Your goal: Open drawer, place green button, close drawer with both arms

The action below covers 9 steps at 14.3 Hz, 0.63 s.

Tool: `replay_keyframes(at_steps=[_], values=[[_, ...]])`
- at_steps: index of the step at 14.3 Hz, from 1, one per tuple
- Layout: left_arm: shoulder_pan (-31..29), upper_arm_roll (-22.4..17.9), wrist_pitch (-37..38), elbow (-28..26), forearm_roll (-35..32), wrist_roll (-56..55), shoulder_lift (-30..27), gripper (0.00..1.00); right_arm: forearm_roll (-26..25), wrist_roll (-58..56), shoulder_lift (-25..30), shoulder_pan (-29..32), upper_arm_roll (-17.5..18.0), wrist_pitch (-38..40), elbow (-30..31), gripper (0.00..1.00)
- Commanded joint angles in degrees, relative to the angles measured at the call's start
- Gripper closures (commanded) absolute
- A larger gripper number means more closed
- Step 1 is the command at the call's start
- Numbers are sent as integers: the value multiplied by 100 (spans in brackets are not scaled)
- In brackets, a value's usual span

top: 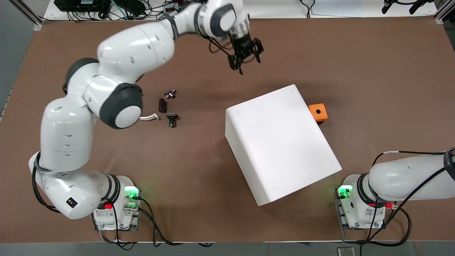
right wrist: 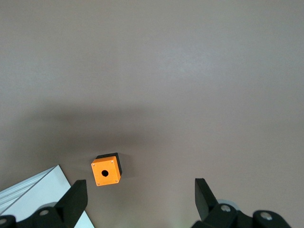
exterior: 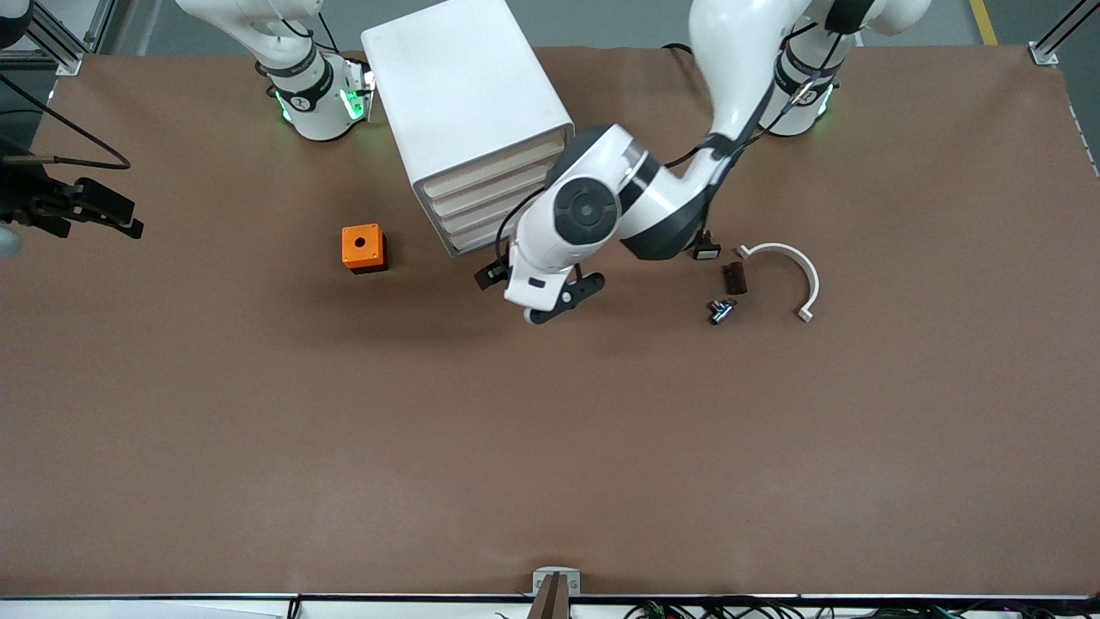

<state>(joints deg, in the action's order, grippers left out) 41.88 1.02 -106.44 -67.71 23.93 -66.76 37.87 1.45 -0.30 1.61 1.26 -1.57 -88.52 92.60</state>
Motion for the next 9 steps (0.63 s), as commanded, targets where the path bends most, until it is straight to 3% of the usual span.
replay_keyframes(at_steps=[1, 6, 9], values=[[-460, 3, 770, -252, 51, 469, -848, 1, 22, 12, 304, 85, 52, -122, 329, 0], [-1698, 29, 2572, -269, 60, 1839, -1729, 1, 22, 12, 304, 85, 52, -139, 320, 0], [-2393, 21, 3286, -488, 42, 2595, -2089, 1, 22, 3, 304, 68, 60, -157, 320, 0]])
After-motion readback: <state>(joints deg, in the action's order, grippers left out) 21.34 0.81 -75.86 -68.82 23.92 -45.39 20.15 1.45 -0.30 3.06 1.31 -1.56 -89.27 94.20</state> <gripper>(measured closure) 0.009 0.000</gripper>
